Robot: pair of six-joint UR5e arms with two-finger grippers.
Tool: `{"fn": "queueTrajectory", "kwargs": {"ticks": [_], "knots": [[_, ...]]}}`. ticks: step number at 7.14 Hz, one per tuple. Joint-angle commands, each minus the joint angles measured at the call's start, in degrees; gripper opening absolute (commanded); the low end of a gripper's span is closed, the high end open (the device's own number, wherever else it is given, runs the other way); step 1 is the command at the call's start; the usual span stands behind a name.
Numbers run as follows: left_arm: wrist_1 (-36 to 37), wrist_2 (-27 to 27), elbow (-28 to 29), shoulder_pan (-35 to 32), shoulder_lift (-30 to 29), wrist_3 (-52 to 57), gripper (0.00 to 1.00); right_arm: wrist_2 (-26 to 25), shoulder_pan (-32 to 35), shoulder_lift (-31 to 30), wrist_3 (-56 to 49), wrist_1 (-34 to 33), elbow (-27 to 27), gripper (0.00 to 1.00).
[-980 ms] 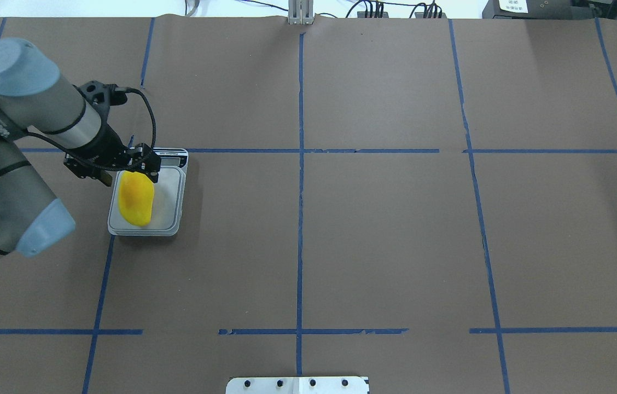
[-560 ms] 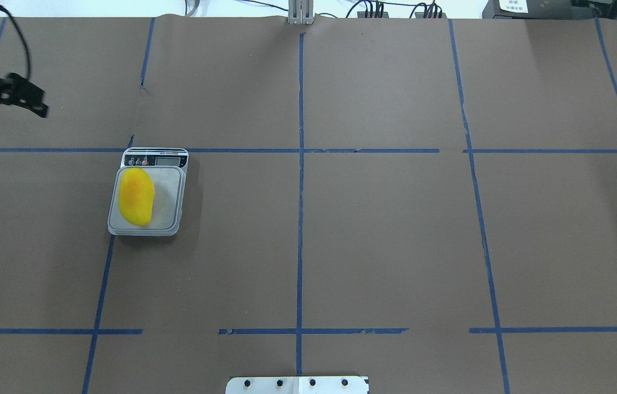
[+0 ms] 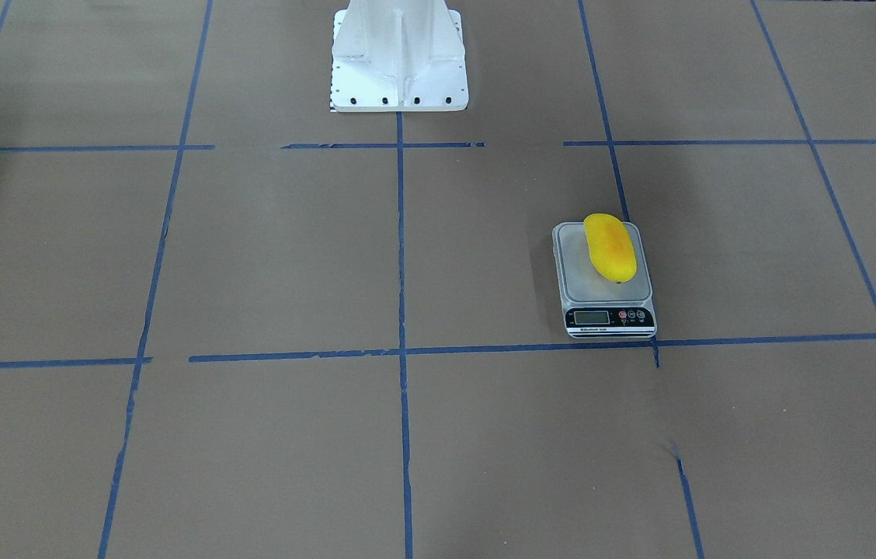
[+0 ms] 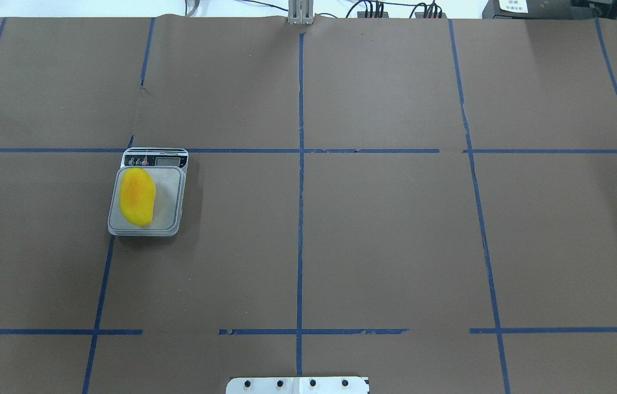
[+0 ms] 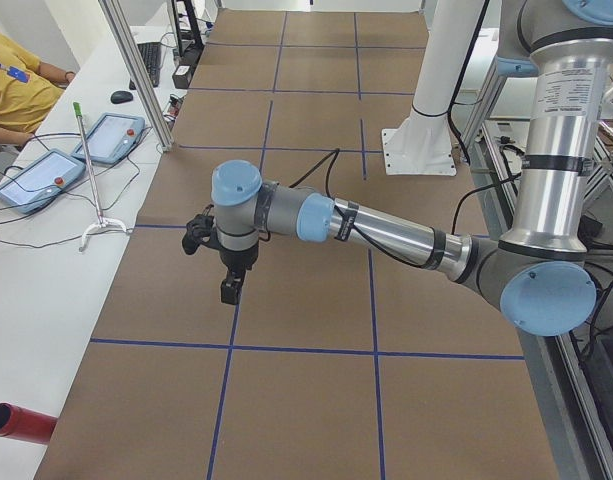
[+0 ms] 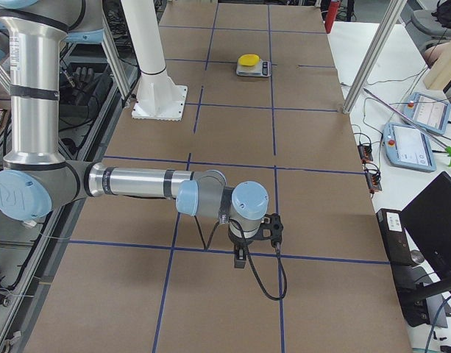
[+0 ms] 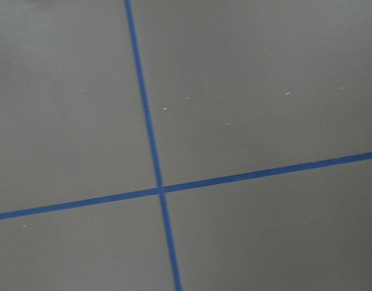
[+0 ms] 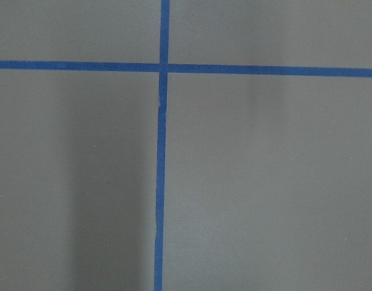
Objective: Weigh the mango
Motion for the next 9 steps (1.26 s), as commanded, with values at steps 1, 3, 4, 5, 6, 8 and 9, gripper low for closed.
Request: {"fn": "queueTrajectory", "kwargs": {"ticks": [1, 3, 4, 5, 6, 8, 9], "knots": [[5.9, -2.6, 1.1, -2.4, 1.0, 4.2, 1.0, 0.0, 0.0, 0.0, 0.0, 0.0, 0.0, 1.0], [4.6, -2.5, 2.6, -2.4, 0.9, 3.9, 1.0, 0.0, 0.0, 0.0, 0.0, 0.0, 0.0, 1.0], [4.9, -2.2, 3.1, -2.2, -0.2, 3.9, 1.0, 0.0, 0.0, 0.0, 0.0, 0.0, 0.0, 1.0], [4.8, -2.2, 3.2, -2.2, 0.1, 4.2, 1.0, 0.0, 0.0, 0.0, 0.0, 0.0, 0.0, 1.0], [4.9, -2.2, 3.0, -2.2, 0.0, 4.3, 1.0, 0.0, 0.0, 0.0, 0.0, 0.0, 0.0, 1.0], [4.9, -2.2, 2.5, -2.2, 0.6, 4.3, 1.0, 0.0, 0.0, 0.0, 0.0, 0.0, 0.0, 1.0], [4.9, -2.2, 3.0, -2.2, 0.5, 4.3, 1.0, 0.0, 0.0, 0.0, 0.0, 0.0, 0.0, 1.0]]}}
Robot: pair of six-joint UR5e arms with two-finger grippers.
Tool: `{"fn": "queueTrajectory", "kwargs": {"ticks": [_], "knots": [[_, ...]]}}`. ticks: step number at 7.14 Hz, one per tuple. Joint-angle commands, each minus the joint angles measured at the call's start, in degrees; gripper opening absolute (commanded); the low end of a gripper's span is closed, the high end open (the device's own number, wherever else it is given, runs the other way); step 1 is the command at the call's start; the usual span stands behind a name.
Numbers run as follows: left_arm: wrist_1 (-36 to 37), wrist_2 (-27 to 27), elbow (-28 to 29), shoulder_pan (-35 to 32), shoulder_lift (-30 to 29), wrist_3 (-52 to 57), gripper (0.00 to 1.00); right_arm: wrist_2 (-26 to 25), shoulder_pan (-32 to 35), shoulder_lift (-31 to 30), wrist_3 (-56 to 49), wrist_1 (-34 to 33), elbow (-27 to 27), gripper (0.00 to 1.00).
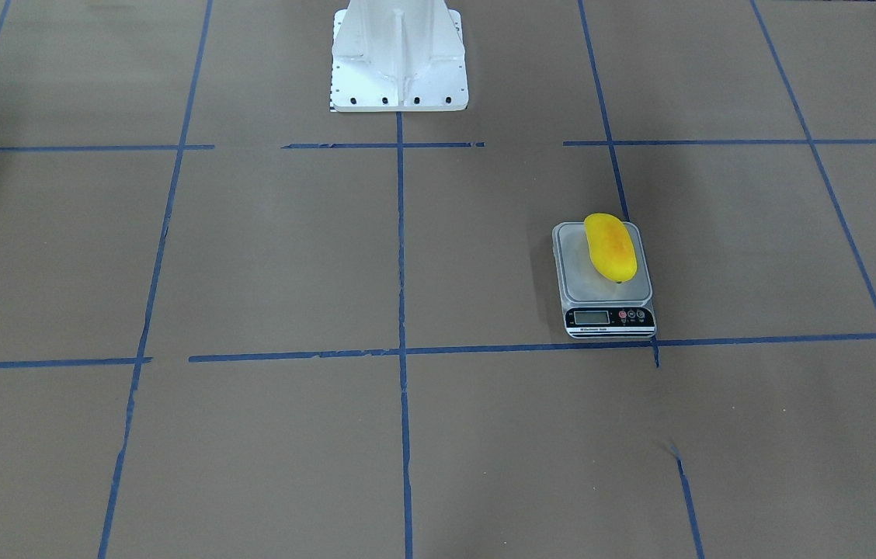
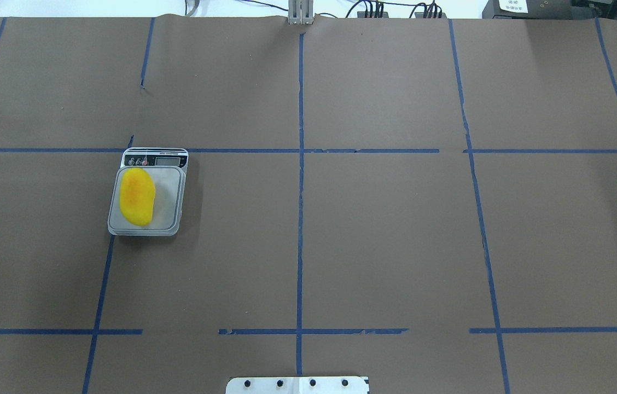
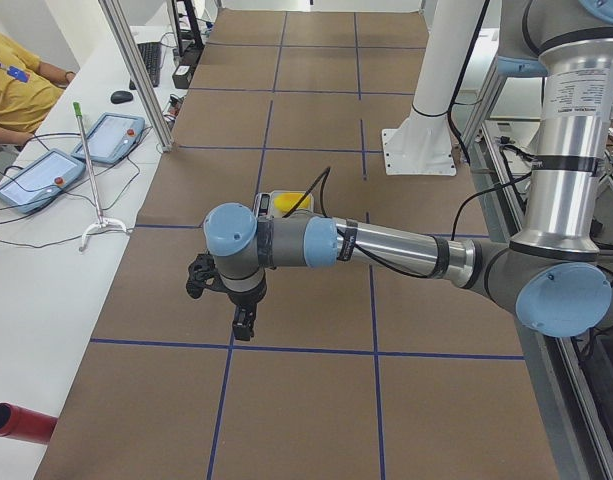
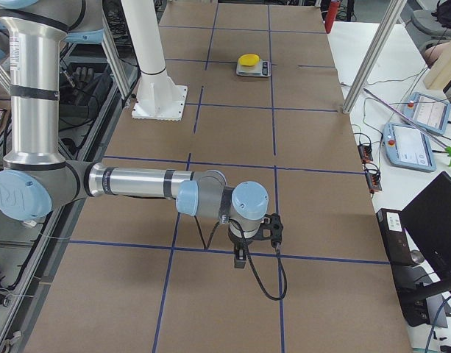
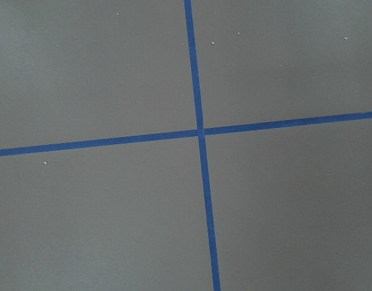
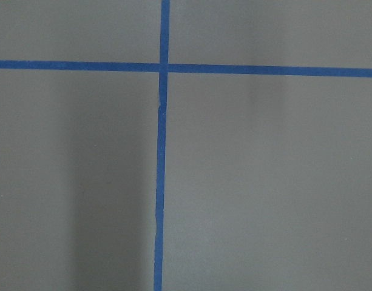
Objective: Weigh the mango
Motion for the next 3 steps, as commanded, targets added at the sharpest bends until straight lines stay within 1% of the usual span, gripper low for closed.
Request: {"fn": "queueTrajectory", "kwargs": {"ticks": [1, 3], "knots": [[0.0, 0.0, 0.2, 0.0, -0.2, 0.0, 1.0, 0.0, 0.0, 0.0, 0.0, 0.0, 0.0, 1.0], [0.0, 0.1, 0.3, 0.0, -0.4, 0.0, 1.0, 0.0, 0.0, 0.0, 0.0, 0.0, 0.0, 1.0]]}}
